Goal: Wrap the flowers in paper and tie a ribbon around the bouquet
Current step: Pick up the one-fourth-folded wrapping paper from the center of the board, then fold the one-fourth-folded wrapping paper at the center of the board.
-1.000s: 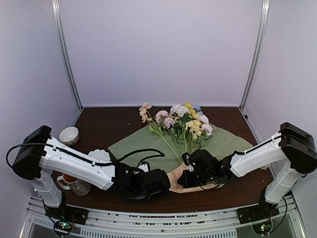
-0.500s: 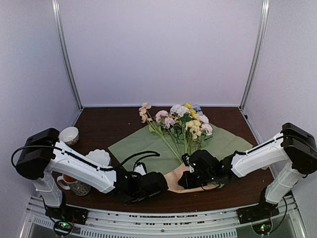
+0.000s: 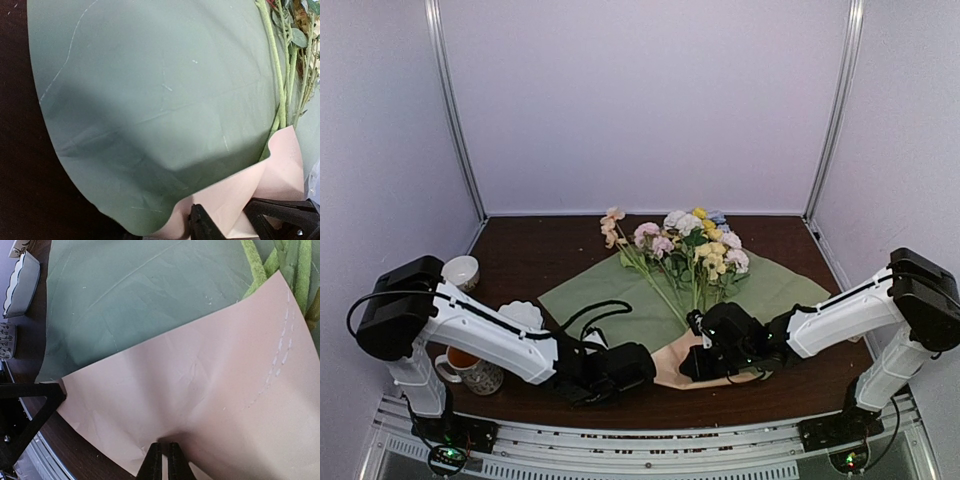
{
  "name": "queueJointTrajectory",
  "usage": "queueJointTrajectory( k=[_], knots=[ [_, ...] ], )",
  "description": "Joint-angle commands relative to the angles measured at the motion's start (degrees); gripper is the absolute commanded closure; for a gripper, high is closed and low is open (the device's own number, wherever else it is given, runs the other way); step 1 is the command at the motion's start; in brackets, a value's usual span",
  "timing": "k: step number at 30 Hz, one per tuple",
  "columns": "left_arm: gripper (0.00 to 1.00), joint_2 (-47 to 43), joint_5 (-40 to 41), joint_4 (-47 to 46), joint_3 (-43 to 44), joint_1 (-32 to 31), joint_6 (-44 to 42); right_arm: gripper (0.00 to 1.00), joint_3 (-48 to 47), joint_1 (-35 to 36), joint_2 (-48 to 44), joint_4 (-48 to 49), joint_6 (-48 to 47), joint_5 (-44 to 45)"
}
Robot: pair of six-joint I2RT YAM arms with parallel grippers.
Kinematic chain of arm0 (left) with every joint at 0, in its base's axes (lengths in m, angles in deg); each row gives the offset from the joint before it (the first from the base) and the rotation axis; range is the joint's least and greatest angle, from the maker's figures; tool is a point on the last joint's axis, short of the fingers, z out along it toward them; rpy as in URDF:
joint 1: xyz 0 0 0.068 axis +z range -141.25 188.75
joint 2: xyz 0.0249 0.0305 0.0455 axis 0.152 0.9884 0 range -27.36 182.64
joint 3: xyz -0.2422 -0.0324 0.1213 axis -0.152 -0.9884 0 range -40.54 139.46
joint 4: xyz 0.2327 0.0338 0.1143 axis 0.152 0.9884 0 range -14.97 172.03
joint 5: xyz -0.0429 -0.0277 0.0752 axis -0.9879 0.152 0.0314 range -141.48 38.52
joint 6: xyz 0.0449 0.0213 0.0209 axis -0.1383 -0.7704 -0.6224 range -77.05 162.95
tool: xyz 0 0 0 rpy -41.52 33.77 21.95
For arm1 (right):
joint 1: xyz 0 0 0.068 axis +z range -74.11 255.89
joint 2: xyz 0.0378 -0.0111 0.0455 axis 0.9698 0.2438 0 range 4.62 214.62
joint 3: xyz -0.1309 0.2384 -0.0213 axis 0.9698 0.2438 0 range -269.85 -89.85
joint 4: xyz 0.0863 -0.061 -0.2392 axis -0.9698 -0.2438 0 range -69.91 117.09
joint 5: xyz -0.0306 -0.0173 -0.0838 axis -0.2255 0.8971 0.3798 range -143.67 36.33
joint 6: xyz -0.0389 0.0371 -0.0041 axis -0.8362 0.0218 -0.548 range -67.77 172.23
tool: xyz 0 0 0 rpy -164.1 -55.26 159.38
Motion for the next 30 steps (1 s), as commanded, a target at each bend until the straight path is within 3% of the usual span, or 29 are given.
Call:
queueJointTrajectory(
  k=[1,6,11,17,20,24,30],
  knots=[
    [0.72,2.64,0.26,3.66,0.32,0.78,-0.95,0.92,-0.84,0.26,-0.18,-2.44,-0.94,0.30],
    [0.99,2.87,-0.58,1.10,-1.94,1.07,-0.69,0.92,-1.33,0.26,0.40,-2.73,-1.12,0.08],
    [1.00,1.30,2.67,7.95,1.90,1.07,-4.93,0.92,-1.42,0.26,1.70,-2.48,-0.60,-0.15],
    [1.00,6.43,11.07,35.41,24.87,0.27,-20.31,0.92,-0.15,0.27,3.34,2.43,2.71,-1.42],
    [1.00,9.89,11.12,41.26,32.27,-0.47,-25.82,0.92,-0.13,0.28,4.95,4.87,4.26,-3.09],
    [1.00,10.76,12.11,40.07,35.02,-1.62,-30.87,0.92,1.03,0.08,6.02,8.75,6.71,-4.40],
    [1.00,10.88,11.20,28.03,34.92,-1.97,-47.88,0.92,2.50,-1.48,5.96,14.20,10.00,-6.56]
  ],
)
